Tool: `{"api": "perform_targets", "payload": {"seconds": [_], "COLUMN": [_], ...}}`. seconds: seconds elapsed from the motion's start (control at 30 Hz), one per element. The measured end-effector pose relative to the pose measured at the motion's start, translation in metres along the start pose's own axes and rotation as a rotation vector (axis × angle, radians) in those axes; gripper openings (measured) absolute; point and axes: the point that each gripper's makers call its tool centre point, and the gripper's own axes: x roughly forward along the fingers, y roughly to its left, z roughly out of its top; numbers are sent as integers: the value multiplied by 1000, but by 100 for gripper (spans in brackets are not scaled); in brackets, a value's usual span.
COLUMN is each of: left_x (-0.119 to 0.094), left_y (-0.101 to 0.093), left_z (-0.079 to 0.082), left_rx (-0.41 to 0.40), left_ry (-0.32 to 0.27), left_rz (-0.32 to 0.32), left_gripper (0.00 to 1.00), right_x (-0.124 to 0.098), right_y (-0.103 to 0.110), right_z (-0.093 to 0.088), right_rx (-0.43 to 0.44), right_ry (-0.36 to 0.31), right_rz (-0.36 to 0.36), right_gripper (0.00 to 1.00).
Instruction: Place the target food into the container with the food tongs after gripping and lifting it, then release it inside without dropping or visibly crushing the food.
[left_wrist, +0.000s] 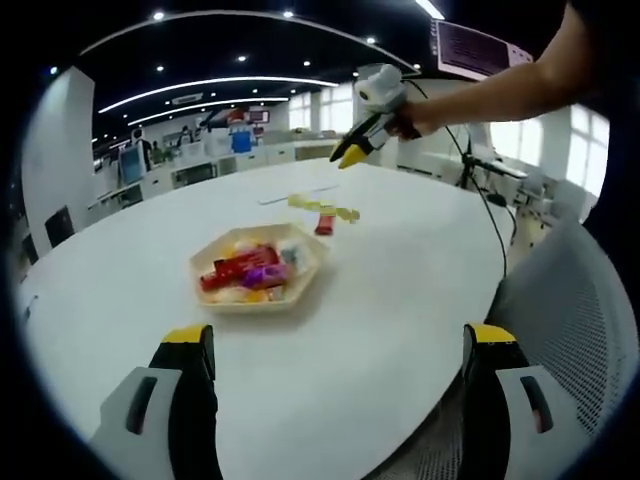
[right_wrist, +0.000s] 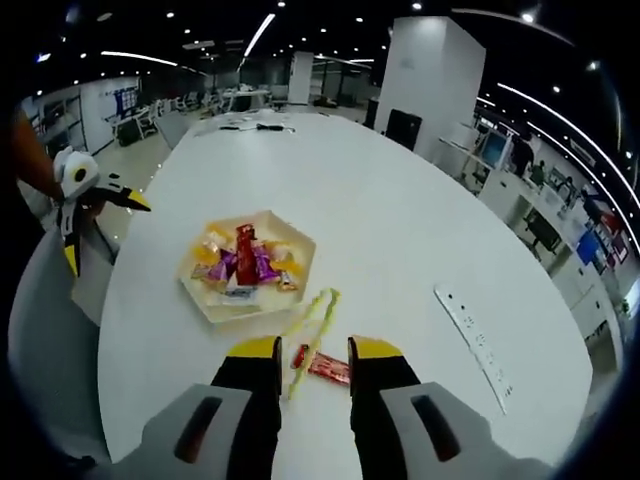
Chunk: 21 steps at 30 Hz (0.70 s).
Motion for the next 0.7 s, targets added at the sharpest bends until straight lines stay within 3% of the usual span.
{"api": "perform_targets", "payload": {"seconds": [0.03, 0.17, 0.37, 0.57, 0.7], "left_x": [0, 1, 0, 0, 0], "left_y": [0, -3, -1, -1, -1], "left_z": [0, -3, 0, 0, 1], "left_rx": [7, 40, 13, 17, 14], "left_ry": [-1, 13, 0, -1, -7], "left_rz": [1, -12, -9, -8, -9], "left_gripper": [99, 99, 99, 99, 99], "right_x": [1, 4, 14, 42, 74], "right_y": [0, -5, -10, -4, 14], "right_z": [2, -1, -4, 0, -18], "right_rx": [13, 59, 67, 101, 138], "right_ry": [-25, -25, -5, 24, 100], "right_rz": [2, -12, -19, -12, 14], "right_gripper": [25, 25, 26, 29, 34]}}
